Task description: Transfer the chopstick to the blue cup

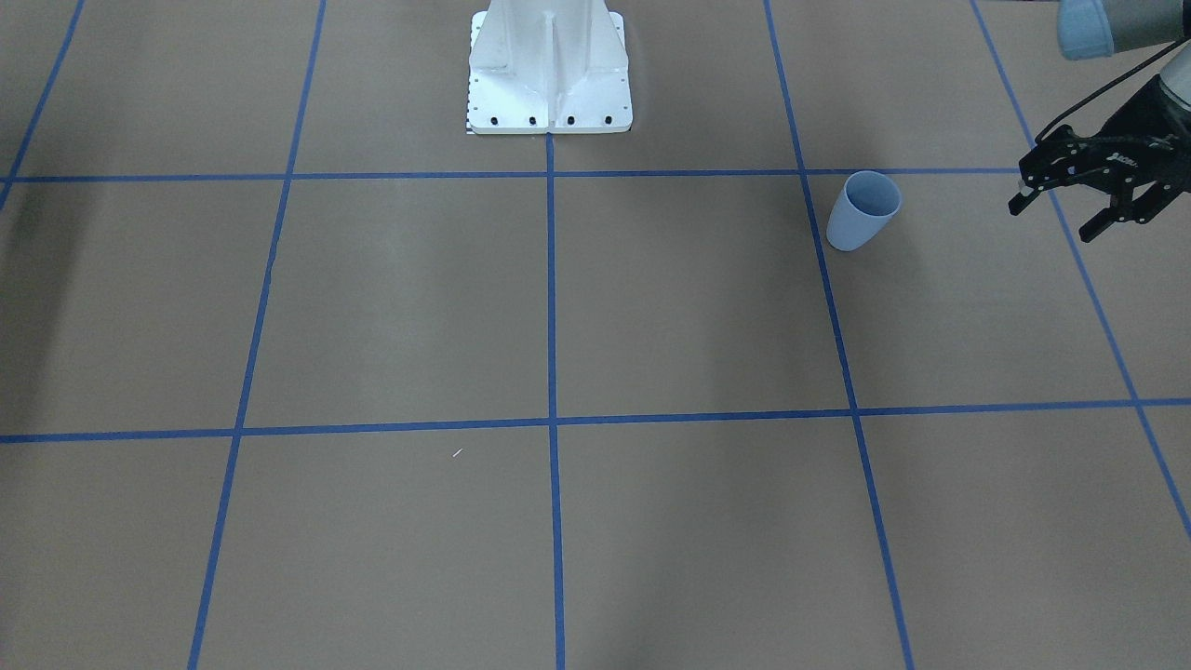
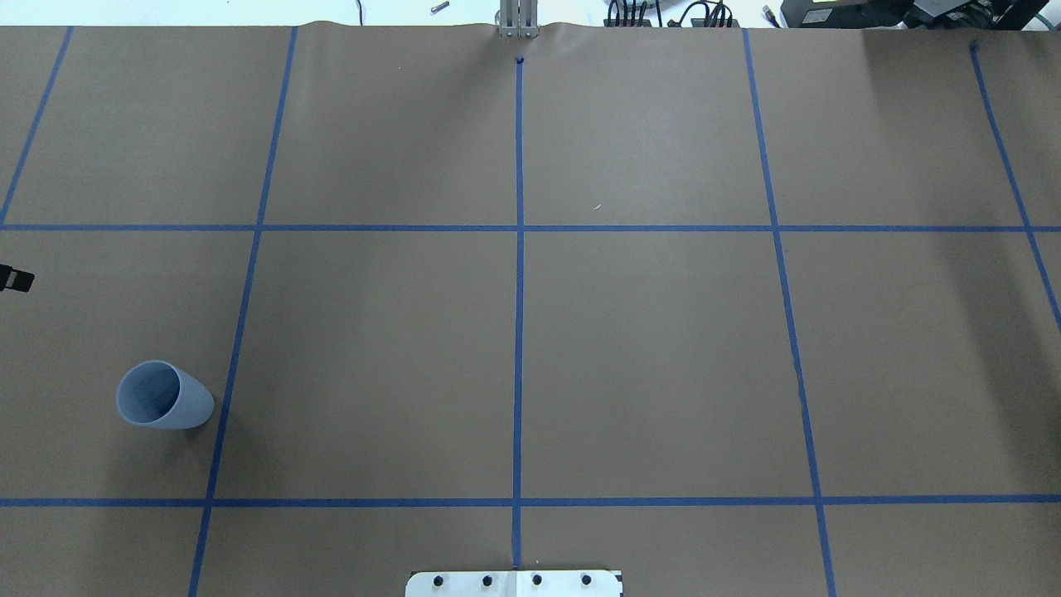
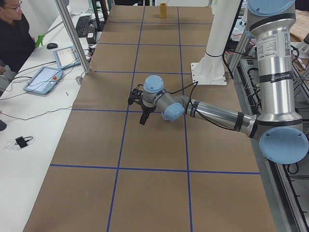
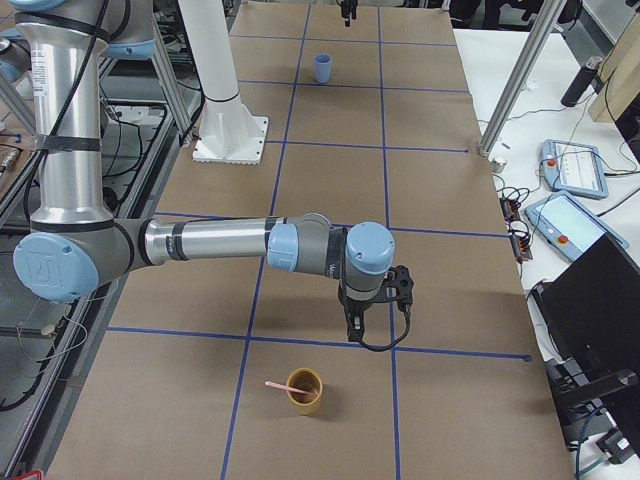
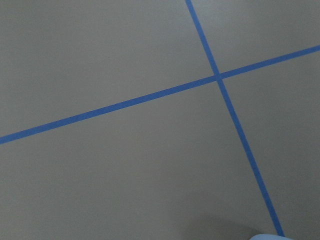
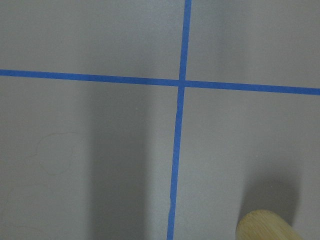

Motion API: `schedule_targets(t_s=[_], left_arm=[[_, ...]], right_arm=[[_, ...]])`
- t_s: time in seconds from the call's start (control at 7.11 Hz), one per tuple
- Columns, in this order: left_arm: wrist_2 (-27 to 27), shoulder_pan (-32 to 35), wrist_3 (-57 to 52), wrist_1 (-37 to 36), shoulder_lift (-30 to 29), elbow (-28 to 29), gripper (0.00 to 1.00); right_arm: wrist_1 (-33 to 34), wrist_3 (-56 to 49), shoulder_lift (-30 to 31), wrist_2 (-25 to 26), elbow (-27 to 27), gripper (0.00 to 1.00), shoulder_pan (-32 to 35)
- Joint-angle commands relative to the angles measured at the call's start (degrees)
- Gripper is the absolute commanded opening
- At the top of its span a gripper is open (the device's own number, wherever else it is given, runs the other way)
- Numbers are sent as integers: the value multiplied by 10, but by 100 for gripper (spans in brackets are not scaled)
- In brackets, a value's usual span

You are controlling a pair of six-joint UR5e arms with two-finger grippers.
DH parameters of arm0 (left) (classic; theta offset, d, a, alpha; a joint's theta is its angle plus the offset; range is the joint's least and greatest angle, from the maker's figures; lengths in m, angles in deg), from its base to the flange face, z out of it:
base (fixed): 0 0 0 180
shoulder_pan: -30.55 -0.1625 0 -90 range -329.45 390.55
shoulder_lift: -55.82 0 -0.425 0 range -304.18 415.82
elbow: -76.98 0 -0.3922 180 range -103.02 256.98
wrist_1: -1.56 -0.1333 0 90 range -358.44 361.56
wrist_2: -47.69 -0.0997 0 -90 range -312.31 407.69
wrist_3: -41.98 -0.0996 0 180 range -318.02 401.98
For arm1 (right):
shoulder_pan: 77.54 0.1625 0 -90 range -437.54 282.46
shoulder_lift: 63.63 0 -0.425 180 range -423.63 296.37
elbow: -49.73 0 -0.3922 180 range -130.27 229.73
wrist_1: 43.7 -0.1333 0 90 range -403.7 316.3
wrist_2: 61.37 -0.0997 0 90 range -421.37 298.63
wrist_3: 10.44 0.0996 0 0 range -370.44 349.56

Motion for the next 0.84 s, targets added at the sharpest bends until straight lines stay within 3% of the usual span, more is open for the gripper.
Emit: schedule_targets(t_s=[0.0, 0.14, 0.28, 0.7], left_arm=[[-28, -40, 77, -2, 14, -3, 98], [-43, -91, 194, -1, 9, -11, 98], [-47, -123, 232, 0, 7, -40, 98], [-39, -157, 238, 1, 15, -51, 98]], right_arm=[[0, -2, 4, -1, 1, 100, 0], [-1, -3, 3, -1, 1, 100, 0], [-1, -4, 3, -1, 0, 100, 0], [0, -7, 8, -4, 4, 100, 0]])
